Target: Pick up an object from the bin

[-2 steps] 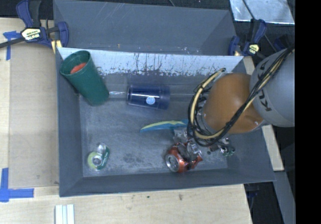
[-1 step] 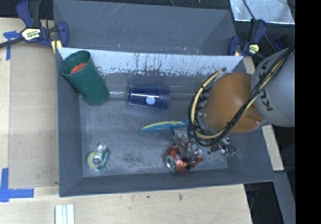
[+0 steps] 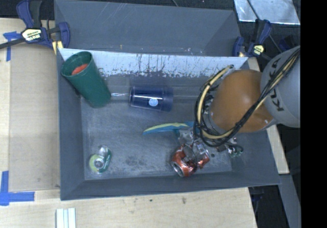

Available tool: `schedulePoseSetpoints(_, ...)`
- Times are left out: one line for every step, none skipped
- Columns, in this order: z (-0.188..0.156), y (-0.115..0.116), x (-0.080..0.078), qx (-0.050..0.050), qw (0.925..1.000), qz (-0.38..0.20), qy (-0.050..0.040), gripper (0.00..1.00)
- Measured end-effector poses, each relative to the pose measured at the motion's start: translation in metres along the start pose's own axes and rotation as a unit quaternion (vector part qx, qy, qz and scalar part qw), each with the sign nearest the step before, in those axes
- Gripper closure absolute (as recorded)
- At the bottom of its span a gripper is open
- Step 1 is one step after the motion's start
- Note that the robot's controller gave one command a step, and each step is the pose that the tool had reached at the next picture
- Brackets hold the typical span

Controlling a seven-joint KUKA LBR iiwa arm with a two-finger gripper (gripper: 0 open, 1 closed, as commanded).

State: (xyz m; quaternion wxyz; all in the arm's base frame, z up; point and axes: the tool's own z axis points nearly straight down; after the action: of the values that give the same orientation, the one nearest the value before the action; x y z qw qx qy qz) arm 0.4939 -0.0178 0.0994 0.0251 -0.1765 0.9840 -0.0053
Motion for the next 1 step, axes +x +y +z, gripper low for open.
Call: schedulePoseSetpoints(-0.0134, -0.0005, -0.0008, 0.000, 1.0000, 0.000, -0.0033, 1.00)
